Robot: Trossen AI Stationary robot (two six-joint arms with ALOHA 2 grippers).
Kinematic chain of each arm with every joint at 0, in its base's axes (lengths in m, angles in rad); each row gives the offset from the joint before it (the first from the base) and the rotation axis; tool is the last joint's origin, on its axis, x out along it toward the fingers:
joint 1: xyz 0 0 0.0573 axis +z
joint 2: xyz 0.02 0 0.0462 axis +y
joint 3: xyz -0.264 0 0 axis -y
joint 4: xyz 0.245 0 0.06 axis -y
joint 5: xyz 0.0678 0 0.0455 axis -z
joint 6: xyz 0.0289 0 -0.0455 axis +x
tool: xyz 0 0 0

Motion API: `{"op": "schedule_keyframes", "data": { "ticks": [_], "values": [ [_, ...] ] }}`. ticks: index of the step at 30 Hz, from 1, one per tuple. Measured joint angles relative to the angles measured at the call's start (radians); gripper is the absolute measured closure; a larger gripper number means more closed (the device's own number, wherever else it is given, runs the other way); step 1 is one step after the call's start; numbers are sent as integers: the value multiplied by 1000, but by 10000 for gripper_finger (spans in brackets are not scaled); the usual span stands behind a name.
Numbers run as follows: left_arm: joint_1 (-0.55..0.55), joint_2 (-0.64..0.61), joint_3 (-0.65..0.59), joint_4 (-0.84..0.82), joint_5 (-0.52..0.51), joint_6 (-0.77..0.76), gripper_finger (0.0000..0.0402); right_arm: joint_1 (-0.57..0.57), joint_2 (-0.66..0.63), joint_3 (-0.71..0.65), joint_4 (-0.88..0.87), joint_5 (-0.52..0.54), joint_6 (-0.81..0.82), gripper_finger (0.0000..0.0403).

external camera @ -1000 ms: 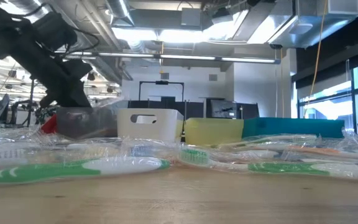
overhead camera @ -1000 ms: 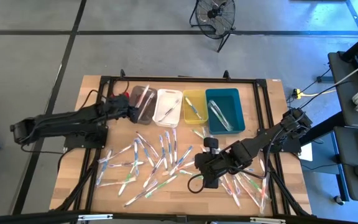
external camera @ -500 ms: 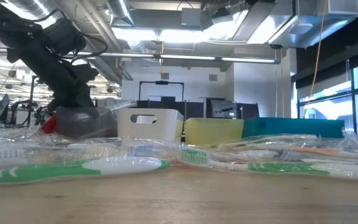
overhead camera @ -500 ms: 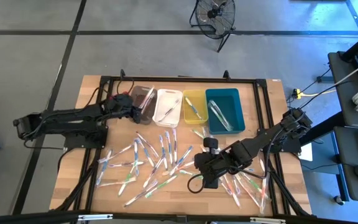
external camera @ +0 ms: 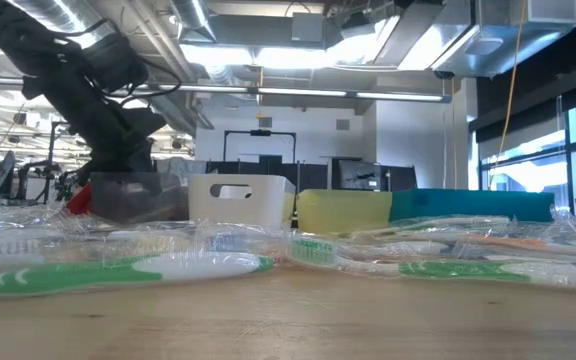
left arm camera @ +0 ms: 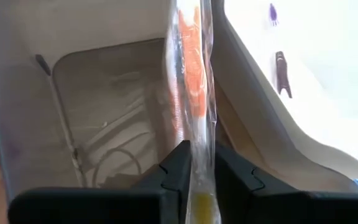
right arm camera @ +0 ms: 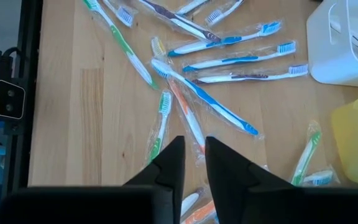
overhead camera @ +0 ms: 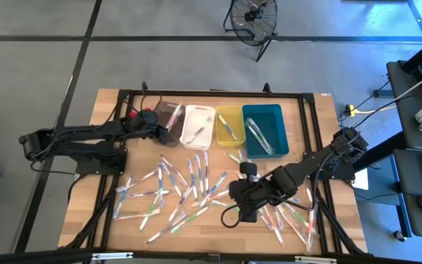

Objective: Pick & Place Toothbrushes
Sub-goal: Put the orange toothbrush into the black bin, then put the purple toothbrush into the white bin

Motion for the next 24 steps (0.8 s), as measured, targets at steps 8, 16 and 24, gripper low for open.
{"op": "schedule_keyframes", "data": {
  "ticks": [8,16,24],
  "values": [
    [0,1,2,-2,16,-5,308,0,0,0,0,0,0,356],
    [0,1,2,-16,26,-9,271,0,0,0,0,0,0,362],
    [0,-5,2,48,70,-10,243,0,0,0,0,-78,1,334]
  ]
}}
